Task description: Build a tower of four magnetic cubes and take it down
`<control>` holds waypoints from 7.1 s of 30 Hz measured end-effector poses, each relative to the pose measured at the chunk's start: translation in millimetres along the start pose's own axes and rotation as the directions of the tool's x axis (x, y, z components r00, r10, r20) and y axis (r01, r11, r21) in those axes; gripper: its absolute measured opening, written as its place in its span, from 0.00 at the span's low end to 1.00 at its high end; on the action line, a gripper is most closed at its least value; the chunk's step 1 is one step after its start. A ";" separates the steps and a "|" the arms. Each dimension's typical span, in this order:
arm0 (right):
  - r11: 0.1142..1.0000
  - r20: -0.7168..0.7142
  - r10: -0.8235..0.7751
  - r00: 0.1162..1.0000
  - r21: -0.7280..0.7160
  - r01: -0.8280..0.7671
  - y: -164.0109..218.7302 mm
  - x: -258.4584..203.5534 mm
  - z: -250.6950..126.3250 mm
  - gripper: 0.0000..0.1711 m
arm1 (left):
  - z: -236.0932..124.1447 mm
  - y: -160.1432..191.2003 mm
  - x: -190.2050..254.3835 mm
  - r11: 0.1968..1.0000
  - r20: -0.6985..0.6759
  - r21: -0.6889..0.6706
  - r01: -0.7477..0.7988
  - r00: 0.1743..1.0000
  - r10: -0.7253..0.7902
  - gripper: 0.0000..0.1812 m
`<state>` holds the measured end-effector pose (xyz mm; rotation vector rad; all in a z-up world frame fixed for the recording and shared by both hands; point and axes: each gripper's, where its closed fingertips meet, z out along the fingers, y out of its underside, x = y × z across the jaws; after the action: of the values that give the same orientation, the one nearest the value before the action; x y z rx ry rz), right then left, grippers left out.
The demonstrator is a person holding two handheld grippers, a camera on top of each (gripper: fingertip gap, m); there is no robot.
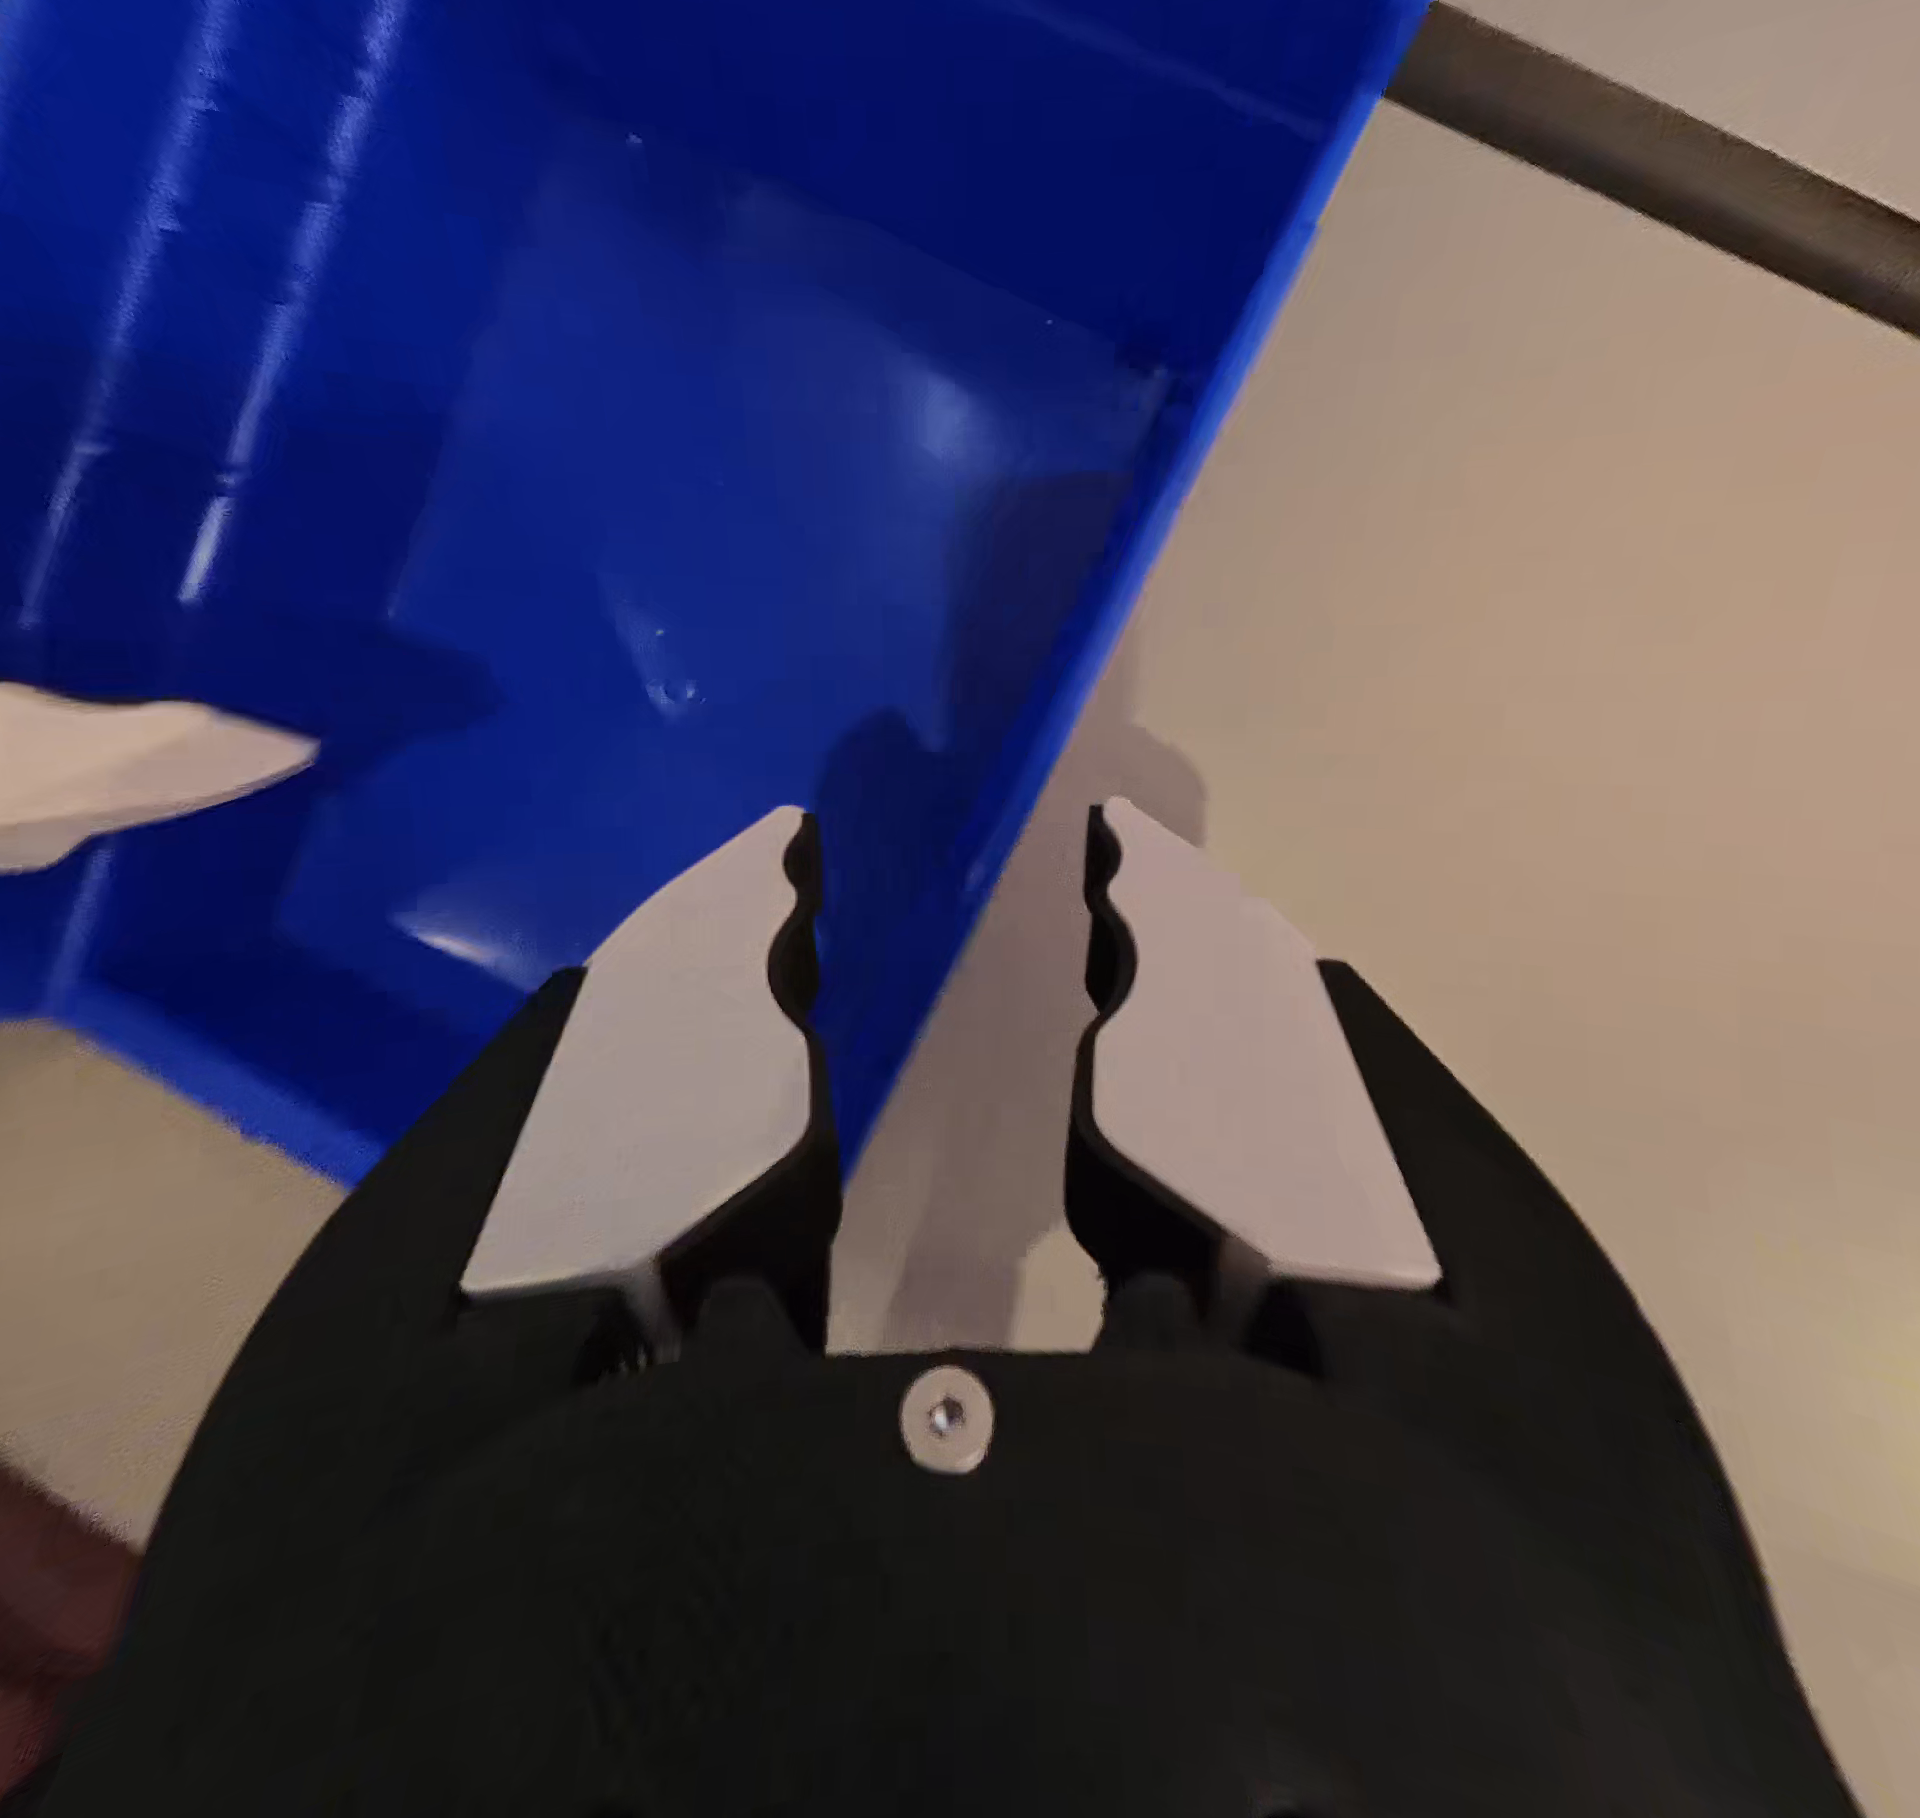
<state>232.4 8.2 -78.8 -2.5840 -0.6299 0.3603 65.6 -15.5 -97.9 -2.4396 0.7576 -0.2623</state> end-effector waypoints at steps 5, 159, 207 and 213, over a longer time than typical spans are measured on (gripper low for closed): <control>0.982 -0.193 -0.058 0.979 -0.189 0.021 30.3 44.4 4.4 0.11 | -0.1 -11.9 52.3 0.997 -0.241 0.076 -0.003 0.970 0.021 0.52; 0.567 -0.323 0.062 0.945 0.790 0.233 -45.6 153.9 -184.5 0.44 | -100.7 146.7 -137.6 0.900 -0.165 -0.274 -0.340 0.938 0.304 0.40; 0.492 -0.242 0.106 0.964 0.855 0.161 -35.0 166.9 -221.7 0.42 | 19.9 -2.0 34.1 0.503 -0.338 -0.301 -0.811 0.583 0.738 0.27; 0.511 -0.244 0.094 0.965 0.844 0.164 -35.8 166.1 -217.2 0.42 | 35.3 4.1 44.2 0.488 -0.373 -0.296 -0.821 0.570 0.732 0.27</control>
<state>438.0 38.2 102.5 -1.5786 -0.2709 0.2198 111.9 -27.3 -128.4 -2.1467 2.1430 0.0535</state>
